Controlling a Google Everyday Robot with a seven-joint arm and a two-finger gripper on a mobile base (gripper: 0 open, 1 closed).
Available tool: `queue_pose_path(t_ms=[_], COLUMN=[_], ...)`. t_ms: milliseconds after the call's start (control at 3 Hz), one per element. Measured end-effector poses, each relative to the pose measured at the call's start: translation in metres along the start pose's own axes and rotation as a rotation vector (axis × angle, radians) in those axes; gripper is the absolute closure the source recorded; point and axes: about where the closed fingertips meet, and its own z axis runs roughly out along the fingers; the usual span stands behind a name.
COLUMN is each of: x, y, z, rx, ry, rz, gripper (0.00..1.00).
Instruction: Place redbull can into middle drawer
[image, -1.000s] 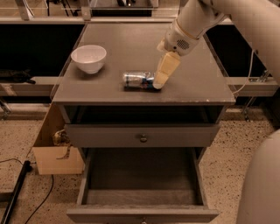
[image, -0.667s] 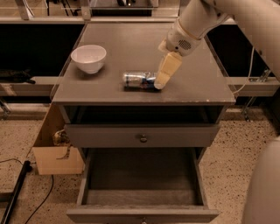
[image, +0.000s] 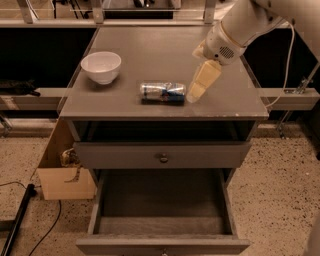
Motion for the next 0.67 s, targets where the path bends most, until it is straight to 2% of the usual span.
queue_pose_path(t_ms=[667], x=[-0.003], y=[-0.009], z=[0.032], rx=[-0.040], ry=[0.053], rz=[-0.016], gripper=[0.00])
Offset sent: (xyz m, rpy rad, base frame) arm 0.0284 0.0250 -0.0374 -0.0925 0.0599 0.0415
